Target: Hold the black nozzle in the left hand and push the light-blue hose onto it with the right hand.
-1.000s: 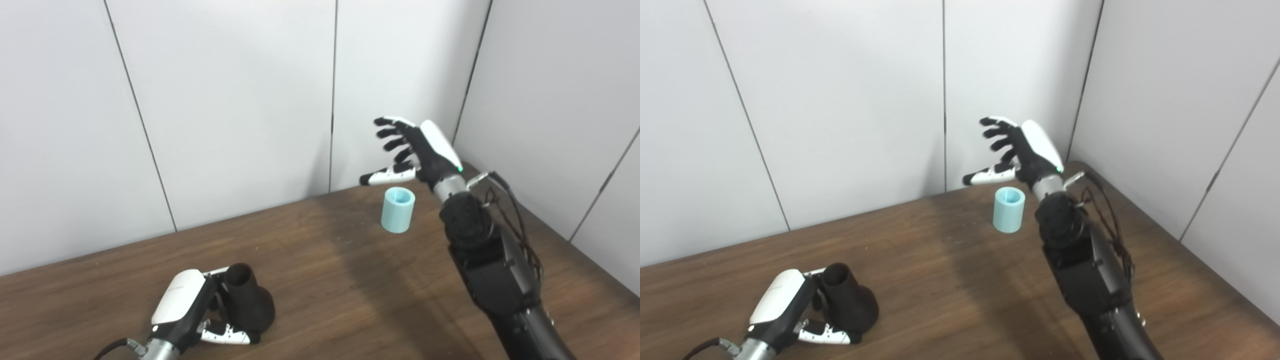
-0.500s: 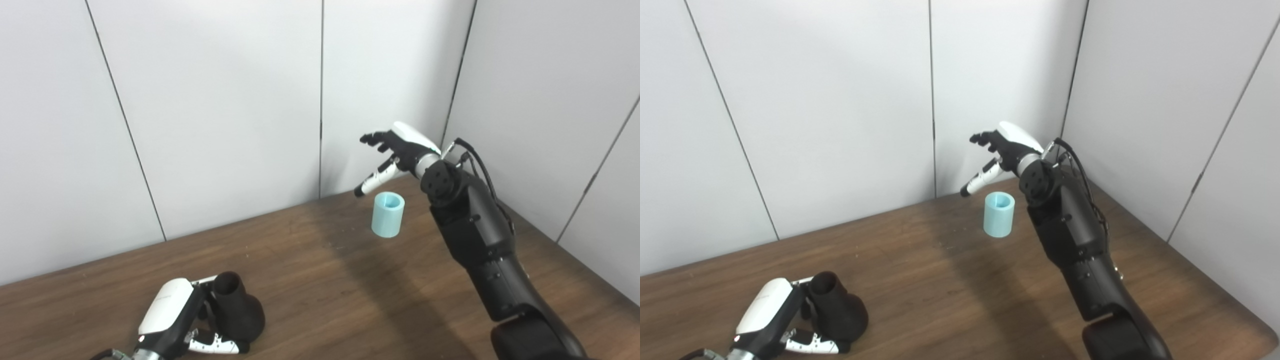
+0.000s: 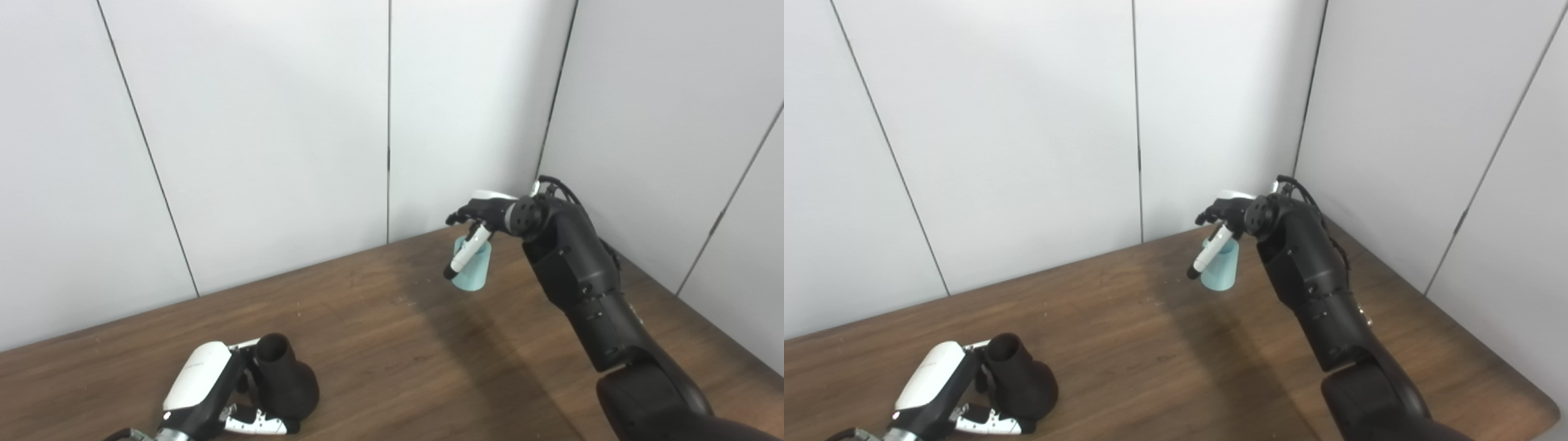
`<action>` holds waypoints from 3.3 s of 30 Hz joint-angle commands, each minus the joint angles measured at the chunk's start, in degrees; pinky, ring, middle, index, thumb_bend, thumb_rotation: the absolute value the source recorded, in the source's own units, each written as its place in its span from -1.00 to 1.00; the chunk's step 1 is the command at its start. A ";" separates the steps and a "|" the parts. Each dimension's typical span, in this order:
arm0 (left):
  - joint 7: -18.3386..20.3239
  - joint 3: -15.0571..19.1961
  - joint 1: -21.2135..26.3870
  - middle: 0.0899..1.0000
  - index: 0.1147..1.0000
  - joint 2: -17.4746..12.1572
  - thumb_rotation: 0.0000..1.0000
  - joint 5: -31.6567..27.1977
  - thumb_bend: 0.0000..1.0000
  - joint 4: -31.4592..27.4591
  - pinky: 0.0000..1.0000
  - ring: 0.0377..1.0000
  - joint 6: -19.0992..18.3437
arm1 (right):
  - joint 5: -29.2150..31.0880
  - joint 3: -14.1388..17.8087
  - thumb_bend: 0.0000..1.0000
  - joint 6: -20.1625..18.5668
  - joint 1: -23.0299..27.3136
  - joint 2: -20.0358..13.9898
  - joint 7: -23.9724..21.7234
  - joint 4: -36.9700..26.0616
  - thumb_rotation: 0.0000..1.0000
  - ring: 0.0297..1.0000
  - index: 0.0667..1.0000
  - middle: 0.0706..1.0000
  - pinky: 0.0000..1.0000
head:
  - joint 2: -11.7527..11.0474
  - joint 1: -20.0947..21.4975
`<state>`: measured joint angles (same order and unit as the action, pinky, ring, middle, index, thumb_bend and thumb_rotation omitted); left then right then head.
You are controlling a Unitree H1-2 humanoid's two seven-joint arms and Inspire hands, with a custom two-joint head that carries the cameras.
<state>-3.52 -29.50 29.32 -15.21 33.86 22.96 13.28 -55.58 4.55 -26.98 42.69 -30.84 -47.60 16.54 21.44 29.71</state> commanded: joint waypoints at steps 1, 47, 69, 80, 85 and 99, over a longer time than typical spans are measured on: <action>4.69 -0.73 -3.54 -0.16 -0.17 -4.72 -1.00 3.39 0.05 5.07 -0.22 -0.16 -3.65 | -2.81 1.17 0.88 0.07 2.03 -1.39 0.93 -1.60 -0.57 0.44 0.76 0.61 0.24 | -0.01 0.06; 7.25 -0.48 -4.20 -0.25 -0.13 -5.62 -1.00 2.64 0.05 3.55 -0.32 -0.24 -4.18 | 5.83 -3.94 0.65 0.10 -3.33 -0.58 27.14 3.32 -0.93 0.38 0.48 0.47 0.19 | 1.68 -0.49; 8.04 -0.09 -5.31 -0.23 -0.13 -6.09 -1.00 2.56 0.05 1.78 -0.33 -0.23 -4.64 | 9.54 -6.10 0.32 0.37 -4.58 -1.11 34.68 3.06 -1.00 0.11 0.20 0.02 0.08 | 2.58 -1.08; 8.33 -0.16 -5.24 -0.24 -0.13 -5.75 -1.00 2.43 0.05 2.02 -0.34 -0.24 -4.78 | 13.29 -5.63 0.04 1.57 -5.36 -0.04 45.75 2.42 -1.00 -0.08 -0.15 -0.10 -0.11 | 3.20 -1.47; 9.01 -0.47 -5.04 -0.22 -0.14 -5.55 -1.00 3.15 0.05 0.77 -0.34 -0.24 -6.07 | 14.72 -6.16 0.04 2.89 -5.95 -0.02 48.71 2.00 -1.00 -0.11 -0.14 -0.09 -0.13 | 3.47 -2.24; 9.90 -2.23 -3.72 -0.23 -0.13 -3.63 -1.00 4.58 0.05 -2.14 -0.29 -0.19 -8.40 | 17.94 -11.46 0.04 2.04 -3.83 0.08 37.01 -17.39 -1.00 -0.14 -0.11 -0.10 -0.20 | 4.17 -13.54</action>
<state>1.00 -29.49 28.76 -17.13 33.75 18.16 9.39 -38.03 -7.10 -25.21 34.94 -29.57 -9.02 3.67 25.58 16.19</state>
